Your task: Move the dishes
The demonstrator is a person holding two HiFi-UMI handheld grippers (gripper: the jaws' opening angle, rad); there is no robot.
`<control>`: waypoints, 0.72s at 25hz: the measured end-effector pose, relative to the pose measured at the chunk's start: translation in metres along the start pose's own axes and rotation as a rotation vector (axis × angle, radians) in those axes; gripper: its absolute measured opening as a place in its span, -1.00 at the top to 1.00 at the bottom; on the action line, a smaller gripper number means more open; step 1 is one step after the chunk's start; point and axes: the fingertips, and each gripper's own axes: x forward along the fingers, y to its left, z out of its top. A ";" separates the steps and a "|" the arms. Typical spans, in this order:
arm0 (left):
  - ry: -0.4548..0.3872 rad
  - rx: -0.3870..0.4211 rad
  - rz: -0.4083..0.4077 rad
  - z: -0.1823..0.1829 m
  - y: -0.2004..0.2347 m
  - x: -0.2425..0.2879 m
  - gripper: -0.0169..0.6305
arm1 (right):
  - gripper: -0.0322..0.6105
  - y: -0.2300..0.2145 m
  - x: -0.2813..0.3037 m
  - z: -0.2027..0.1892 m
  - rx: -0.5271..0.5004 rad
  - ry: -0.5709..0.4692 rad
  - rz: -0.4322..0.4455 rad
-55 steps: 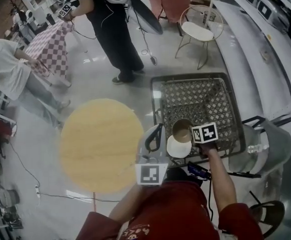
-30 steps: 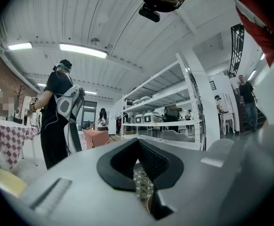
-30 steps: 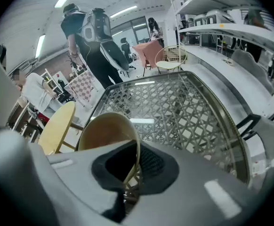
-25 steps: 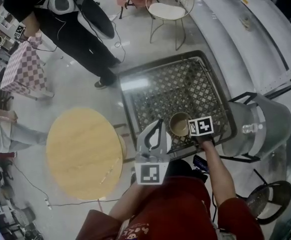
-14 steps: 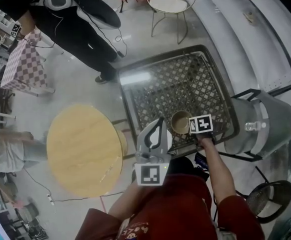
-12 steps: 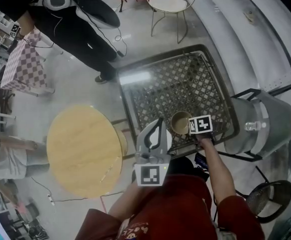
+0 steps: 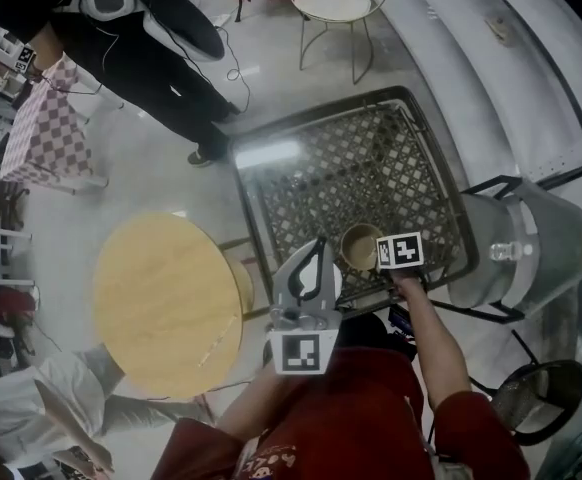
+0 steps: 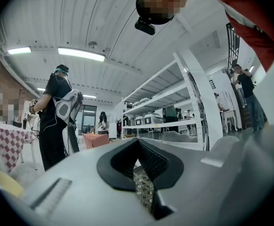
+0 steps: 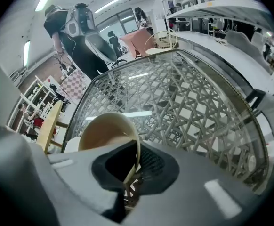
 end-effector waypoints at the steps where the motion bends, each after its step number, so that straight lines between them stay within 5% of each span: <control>1: -0.006 0.005 0.001 0.001 0.001 0.000 0.93 | 0.87 0.000 0.000 0.000 0.003 0.004 0.002; 11: -0.022 0.005 0.018 0.003 0.009 0.000 0.93 | 0.78 0.000 0.003 0.000 -0.019 -0.007 -0.015; 18: -0.019 0.001 0.015 0.002 0.008 -0.001 0.93 | 0.45 -0.005 -0.004 0.011 0.002 -0.062 -0.018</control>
